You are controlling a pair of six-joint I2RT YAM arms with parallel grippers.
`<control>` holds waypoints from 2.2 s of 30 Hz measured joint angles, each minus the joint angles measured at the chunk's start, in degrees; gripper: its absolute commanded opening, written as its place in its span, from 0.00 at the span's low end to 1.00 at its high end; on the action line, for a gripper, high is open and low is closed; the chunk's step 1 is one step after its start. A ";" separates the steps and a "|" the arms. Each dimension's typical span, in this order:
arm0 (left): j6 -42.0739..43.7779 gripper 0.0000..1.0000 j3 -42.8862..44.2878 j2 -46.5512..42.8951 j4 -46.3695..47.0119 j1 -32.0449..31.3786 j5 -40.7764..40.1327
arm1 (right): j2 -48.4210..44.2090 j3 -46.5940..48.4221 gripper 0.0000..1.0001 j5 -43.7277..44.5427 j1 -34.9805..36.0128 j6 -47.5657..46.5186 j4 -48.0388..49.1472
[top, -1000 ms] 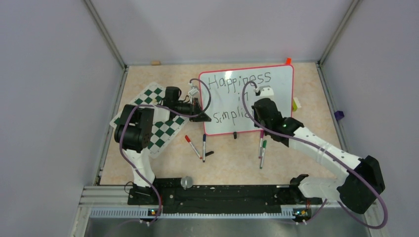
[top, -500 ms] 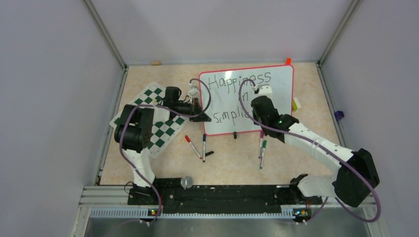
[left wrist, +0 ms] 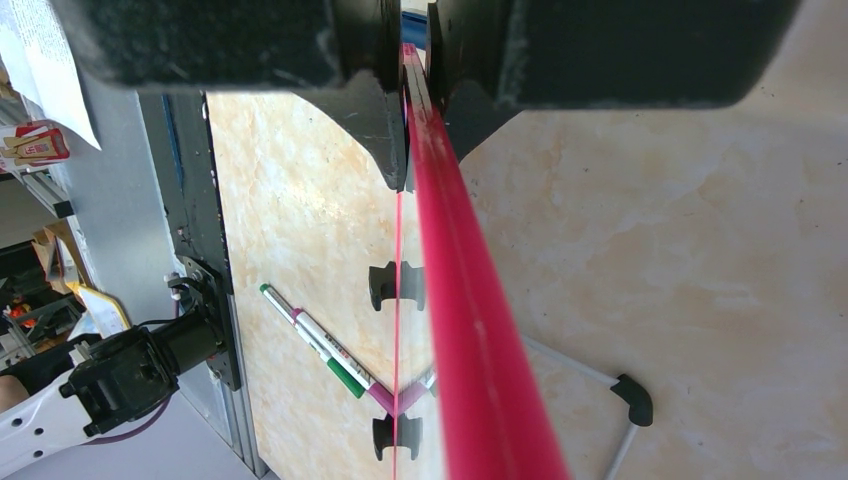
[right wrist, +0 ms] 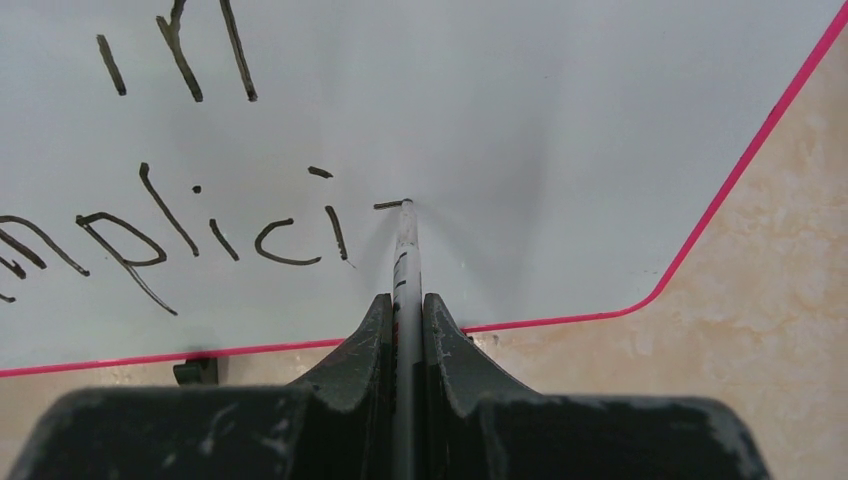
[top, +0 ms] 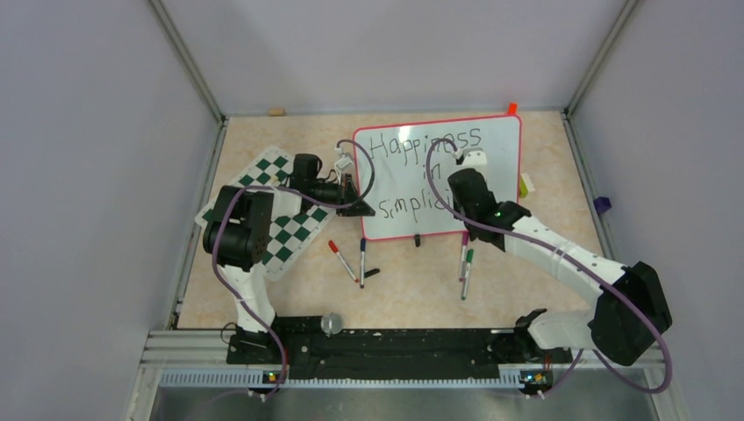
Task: Write a sentence on the whiteboard
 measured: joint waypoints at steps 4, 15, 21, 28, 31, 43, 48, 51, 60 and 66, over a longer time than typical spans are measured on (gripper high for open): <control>0.00 0.00 0.00 0.00 0.00 0.00 0.00 | -0.02 0.00 0.00 0.70 -0.39 0.00 -0.28; 0.17 0.00 0.00 0.00 0.02 0.00 0.04 | -3.04 0.33 0.00 -0.26 -0.55 -0.02 -0.96; 0.17 0.00 0.00 0.00 0.00 0.00 0.07 | -3.08 1.44 0.00 -0.74 -0.70 -0.04 -0.42; 0.20 0.00 0.00 0.00 0.02 0.00 0.11 | -1.36 1.49 0.00 -0.81 -0.79 -0.28 0.52; 0.20 0.00 0.00 0.00 0.00 0.00 0.11 | -0.15 1.49 0.00 -0.83 -0.79 -0.44 1.01; 0.20 0.00 0.07 0.00 -0.20 0.04 0.07 | -0.57 -0.15 0.00 -1.40 -0.79 0.15 1.27; 0.20 0.00 0.09 0.00 -0.26 0.04 0.02 | -1.60 -2.69 0.00 -2.43 -0.81 0.63 0.44; 0.17 0.00 0.09 0.00 -0.26 0.04 0.02 | -1.81 -3.48 0.00 -2.78 -0.81 1.05 -0.02; 0.24 0.00 0.09 0.00 -0.26 0.04 0.02 | -1.95 -3.63 0.00 -1.44 -0.79 1.33 -0.68; 0.37 0.00 0.09 0.00 -0.26 0.04 0.09 | -2.08 -2.71 0.00 -1.22 -0.81 1.20 -1.25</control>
